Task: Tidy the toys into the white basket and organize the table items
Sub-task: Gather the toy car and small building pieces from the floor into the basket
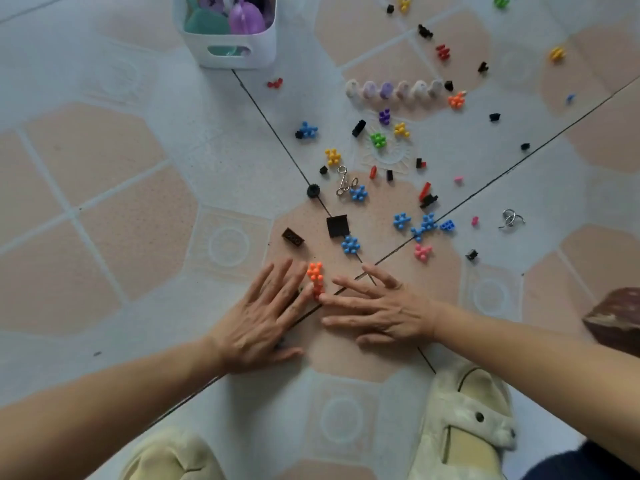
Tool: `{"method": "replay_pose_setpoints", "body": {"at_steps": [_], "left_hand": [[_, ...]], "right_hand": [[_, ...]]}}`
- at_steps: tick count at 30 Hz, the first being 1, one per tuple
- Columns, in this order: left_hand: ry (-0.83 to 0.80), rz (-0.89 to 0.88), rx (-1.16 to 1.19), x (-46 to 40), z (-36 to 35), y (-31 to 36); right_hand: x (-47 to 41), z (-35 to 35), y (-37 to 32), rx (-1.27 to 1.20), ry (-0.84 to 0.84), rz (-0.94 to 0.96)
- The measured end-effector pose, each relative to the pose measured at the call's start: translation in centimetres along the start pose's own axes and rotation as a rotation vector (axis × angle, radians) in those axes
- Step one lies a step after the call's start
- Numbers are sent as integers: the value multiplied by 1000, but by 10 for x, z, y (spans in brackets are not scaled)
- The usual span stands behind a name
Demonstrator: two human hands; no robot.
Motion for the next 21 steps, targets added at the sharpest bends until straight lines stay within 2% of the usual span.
{"method": "replay_pose_setpoints", "body": {"at_steps": [7, 15, 18, 21], "left_hand": [[101, 61, -92, -95, 41, -67], [129, 73, -117, -193, 78, -133], [152, 136, -76, -218, 94, -144], [206, 148, -39, -225, 102, -129]], "right_hand": [[-13, 5, 77, 76, 41, -174], [-5, 12, 198, 125, 18, -450], [11, 25, 226, 116, 68, -673], [49, 35, 228, -57, 204, -1032]]}}
Point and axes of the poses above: each hand's wrist, its own x-axis away from the middle knuckle, its own z-axis out of the back of the hand, y = z × x, the point moved 9 cm from there along -x, towards the middle knuckle, and after that the axes turned 6 degrees about -z, right-handed, at the moved point
